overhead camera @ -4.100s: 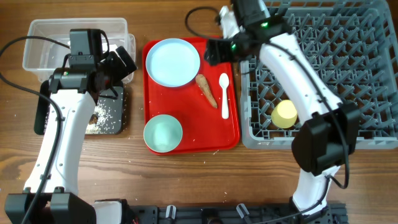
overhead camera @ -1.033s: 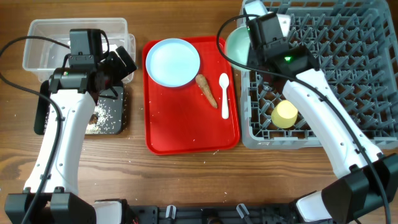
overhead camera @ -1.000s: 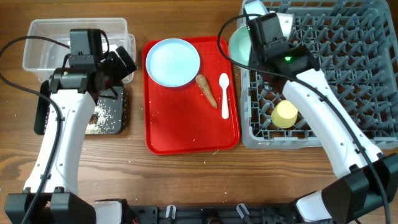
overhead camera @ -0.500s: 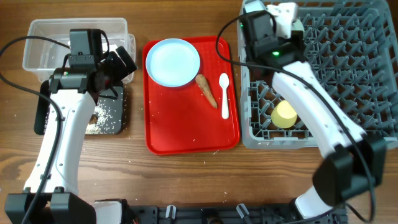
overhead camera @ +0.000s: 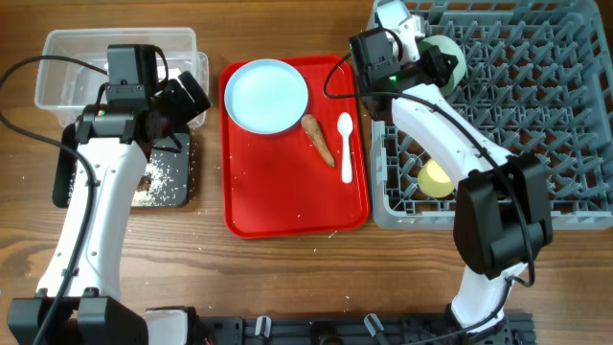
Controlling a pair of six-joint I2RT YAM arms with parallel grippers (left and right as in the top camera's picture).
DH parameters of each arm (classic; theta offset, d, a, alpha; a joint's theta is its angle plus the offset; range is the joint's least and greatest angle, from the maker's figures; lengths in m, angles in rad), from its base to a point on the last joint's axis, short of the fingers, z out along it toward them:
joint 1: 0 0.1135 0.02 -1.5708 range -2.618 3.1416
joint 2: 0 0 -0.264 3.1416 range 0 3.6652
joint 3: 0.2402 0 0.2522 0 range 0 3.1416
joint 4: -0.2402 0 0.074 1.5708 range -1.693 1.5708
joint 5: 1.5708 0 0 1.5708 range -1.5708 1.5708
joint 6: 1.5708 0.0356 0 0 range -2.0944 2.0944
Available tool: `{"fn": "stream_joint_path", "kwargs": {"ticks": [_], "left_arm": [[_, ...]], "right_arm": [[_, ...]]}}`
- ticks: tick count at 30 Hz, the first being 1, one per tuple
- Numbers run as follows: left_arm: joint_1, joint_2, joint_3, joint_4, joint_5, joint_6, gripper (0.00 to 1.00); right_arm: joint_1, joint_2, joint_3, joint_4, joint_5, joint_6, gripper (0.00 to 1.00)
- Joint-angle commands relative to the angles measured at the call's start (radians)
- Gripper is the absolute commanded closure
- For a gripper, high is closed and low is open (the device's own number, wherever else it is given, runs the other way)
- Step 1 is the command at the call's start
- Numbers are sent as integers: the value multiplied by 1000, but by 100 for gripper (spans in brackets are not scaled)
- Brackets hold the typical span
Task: Sort waste into correct bins and load items into the dishwasher rack
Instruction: 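Grasp the green bowl rim and carry it into the rack, then release the green bowl in the rack, reach right gripper to white plate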
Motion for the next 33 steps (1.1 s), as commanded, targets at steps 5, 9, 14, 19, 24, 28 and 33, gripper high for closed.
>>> {"fn": "stream_joint_path", "kwargs": {"ticks": [5, 9, 14, 19, 24, 28, 33], "left_arm": [[4, -8, 14, 2, 1, -6, 0], [4, -8, 14, 2, 1, -6, 0], [4, -8, 14, 2, 1, -6, 0], [4, -8, 14, 2, 1, -6, 0], [4, -8, 14, 2, 1, -6, 0], [3, -8, 14, 2, 1, -6, 0], [3, -8, 14, 2, 1, -6, 0]], "right_arm": [[57, 26, 11, -2, -119, -80, 94], [88, 26, 11, -2, -136, -80, 73], [96, 26, 11, -2, -153, -81, 17], [96, 23, 11, 0, -182, -80, 0], [96, -45, 12, 2, -354, -41, 0], [96, -142, 12, 14, -546, -10, 0], [96, -256, 12, 17, -773, 112, 0]]}}
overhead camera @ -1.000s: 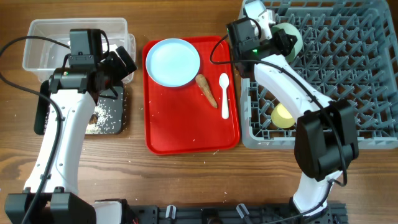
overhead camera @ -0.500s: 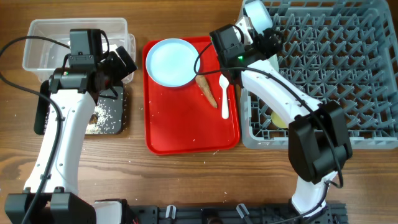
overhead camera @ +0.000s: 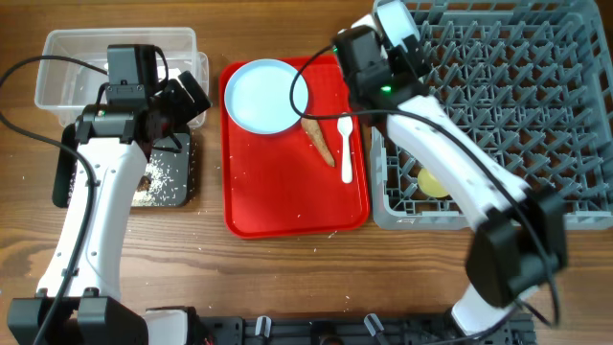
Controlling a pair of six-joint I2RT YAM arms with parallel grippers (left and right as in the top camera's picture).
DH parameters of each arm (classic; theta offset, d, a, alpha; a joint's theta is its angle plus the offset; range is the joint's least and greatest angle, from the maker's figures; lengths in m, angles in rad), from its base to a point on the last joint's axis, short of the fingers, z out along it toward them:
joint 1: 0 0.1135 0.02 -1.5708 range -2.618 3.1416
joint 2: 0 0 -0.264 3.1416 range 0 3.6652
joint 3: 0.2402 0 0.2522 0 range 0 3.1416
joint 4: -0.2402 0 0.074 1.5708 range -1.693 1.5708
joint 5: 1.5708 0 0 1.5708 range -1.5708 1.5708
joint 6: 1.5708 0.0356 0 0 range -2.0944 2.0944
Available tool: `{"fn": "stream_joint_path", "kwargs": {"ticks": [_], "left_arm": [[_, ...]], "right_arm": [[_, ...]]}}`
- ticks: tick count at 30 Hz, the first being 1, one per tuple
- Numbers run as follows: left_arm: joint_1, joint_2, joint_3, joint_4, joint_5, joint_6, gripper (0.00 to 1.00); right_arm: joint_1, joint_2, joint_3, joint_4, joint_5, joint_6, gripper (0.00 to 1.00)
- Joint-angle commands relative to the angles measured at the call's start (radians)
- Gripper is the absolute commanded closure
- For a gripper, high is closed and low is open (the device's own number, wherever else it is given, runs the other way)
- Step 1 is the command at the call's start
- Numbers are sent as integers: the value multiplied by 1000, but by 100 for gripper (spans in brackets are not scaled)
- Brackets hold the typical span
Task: Sort waste into correct bins and load items into the dishwasher rack
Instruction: 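Release the green bowl in the rack, reach right gripper to white plate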
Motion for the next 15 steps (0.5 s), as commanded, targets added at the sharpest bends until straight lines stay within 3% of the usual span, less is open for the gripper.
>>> {"fn": "stream_joint_path", "kwargs": {"ticks": [1, 5, 7, 9, 11, 12, 15], "left_arm": [[4, -8, 14, 2, 1, -6, 0], [4, -8, 14, 2, 1, -6, 0], [3, -8, 14, 2, 1, -6, 0], [4, -8, 14, 2, 1, -6, 0], [4, -8, 14, 2, 1, -6, 0], [4, -8, 14, 2, 1, -6, 0], [4, -8, 14, 2, 1, -6, 0]], "right_arm": [[0, -123, 13, 9, -294, 187, 0], [0, -159, 13, 26, -715, 412, 0], [0, -150, 11, 67, -787, 530, 0], [2, -132, 0, 130, -812, 592, 3], [5, -97, -12, 184, -774, 602, 28], [10, -77, -16, 208, -737, 602, 33], [34, -4, -17, 266, -628, 603, 35]]}}
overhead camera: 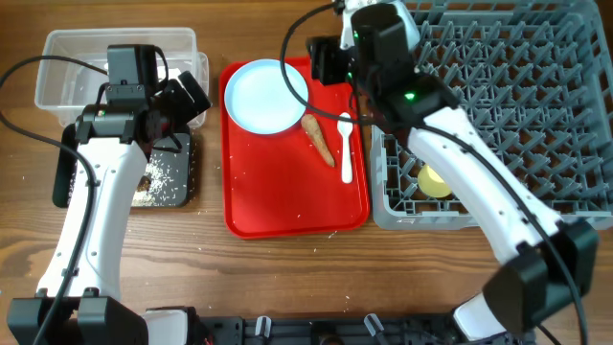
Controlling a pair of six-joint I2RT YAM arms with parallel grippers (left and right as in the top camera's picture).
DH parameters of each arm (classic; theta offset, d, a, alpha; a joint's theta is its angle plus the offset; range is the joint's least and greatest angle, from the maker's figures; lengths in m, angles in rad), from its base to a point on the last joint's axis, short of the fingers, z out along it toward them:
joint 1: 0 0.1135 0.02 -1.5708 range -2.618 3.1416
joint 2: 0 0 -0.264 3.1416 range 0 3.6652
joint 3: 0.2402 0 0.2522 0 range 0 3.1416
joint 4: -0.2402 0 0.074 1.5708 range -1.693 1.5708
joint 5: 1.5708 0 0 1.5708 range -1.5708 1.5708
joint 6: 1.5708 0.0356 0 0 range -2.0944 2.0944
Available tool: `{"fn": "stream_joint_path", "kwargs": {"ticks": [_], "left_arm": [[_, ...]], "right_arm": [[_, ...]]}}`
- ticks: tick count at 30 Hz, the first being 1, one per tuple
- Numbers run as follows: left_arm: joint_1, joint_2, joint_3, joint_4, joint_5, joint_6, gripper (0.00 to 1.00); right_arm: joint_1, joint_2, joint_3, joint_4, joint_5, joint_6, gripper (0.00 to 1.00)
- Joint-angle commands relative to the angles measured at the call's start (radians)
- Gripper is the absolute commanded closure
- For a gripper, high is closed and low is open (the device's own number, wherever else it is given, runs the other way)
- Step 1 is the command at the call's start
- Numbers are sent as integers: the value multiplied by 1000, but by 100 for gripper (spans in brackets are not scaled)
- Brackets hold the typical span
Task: Sort waste into correct bins and load items into the dishwasher rack
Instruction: 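Release the green bowl in the rack, reach right gripper to white plate, then grasp the white plate edge with the right gripper and lift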
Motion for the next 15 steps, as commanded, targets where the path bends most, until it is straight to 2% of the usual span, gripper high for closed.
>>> {"fn": "stream_joint_path", "kwargs": {"ticks": [1, 9, 15], "left_arm": [[4, -8, 14, 1, 1, -6, 0], [4, -8, 14, 1, 1, -6, 0], [4, -8, 14, 1, 1, -6, 0]], "right_arm": [[35, 127, -16, 53, 84, 72, 35], [54, 350, -16, 97, 108, 172, 36], [53, 429, -16, 116, 108, 197, 47]]}}
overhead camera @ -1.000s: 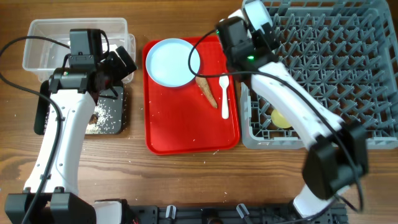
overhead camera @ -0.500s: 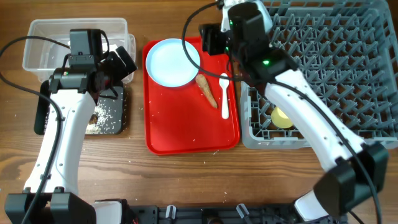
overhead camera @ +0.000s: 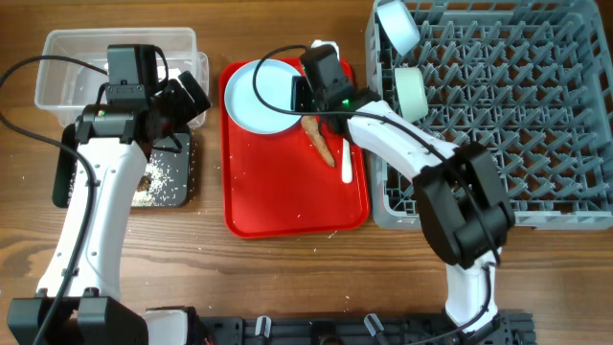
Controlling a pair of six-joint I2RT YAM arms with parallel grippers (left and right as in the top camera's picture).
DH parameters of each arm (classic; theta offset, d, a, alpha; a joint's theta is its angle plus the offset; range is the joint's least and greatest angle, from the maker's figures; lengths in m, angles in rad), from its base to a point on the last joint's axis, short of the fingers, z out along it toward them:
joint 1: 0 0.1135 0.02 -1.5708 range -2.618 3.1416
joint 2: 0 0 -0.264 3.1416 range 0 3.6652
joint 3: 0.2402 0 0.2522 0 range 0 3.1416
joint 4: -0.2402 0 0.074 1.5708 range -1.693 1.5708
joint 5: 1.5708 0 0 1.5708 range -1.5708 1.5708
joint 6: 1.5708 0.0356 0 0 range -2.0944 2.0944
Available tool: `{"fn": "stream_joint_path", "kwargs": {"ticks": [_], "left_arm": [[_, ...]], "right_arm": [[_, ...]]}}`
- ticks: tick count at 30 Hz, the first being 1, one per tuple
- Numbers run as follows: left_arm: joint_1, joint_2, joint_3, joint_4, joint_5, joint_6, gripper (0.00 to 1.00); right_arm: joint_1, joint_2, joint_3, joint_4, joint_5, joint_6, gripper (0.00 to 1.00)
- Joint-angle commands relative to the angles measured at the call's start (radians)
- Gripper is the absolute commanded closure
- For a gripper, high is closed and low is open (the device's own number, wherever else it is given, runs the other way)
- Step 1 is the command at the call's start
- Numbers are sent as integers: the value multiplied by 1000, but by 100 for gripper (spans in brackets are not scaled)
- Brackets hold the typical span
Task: Sort waste into correct bins and load items into the dishwasher rack
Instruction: 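Grasp the white plate edge with the right gripper and lift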
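Note:
A light blue plate [overhead camera: 261, 96] lies at the back of the red tray [overhead camera: 287, 206]. Beside it are a carrot piece [overhead camera: 319, 140] and a white spoon [overhead camera: 346, 149]. My right gripper [overhead camera: 299, 93] hangs over the plate's right rim, its fingers apparently parted with nothing in them. In the grey dishwasher rack [overhead camera: 517, 115] a pale green bowl [overhead camera: 411, 92] stands on edge and a white cup [overhead camera: 396, 24] sits at the back left corner. My left gripper [overhead camera: 189, 99] hovers over the black bin [overhead camera: 163, 177]; its jaws are too dark to read.
A clear plastic bin [overhead camera: 86, 67] stands at the back left, behind the black bin holding crumbs. The right arm's links stretch across the rack's left side and front left corner. Crumbs dot the wood near the tray.
My right gripper has moved from behind the tray's back edge down and left onto the plate's right rim. The bowl in the rack shows again. The left arm has not moved.
At first my right gripper was at the rack's back left with the green bowl. Then it stood clear of the rack, empty, near the tray's back right corner. It then moved further left, and now sits over the plate. The left arm stayed still throughout.

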Motion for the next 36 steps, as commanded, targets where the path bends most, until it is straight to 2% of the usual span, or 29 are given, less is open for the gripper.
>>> {"fn": "stream_joint_path", "kwargs": {"ticks": [1, 7, 15, 19, 25, 28, 36], "left_arm": [[4, -8, 14, 2, 1, -6, 0], [4, -8, 14, 2, 1, -6, 0], [4, -8, 14, 2, 1, -6, 0], [4, -8, 14, 2, 1, -6, 0], [4, -8, 14, 2, 1, -6, 0], [3, -8, 14, 2, 1, -6, 0], [4, -8, 14, 2, 1, -6, 0]], "right_arm": [[-3, 49, 0, 17, 19, 34, 48], [-6, 103, 0, 58, 19, 94, 63], [-7, 151, 0, 88, 19, 163, 76], [-7, 150, 6, 93, 14, 163, 95], [-11, 136, 25, 84, -1, 153, 96], [-22, 94, 26, 84, -23, 93, 96], [-46, -144, 26, 41, -6, -82, 96]]}}
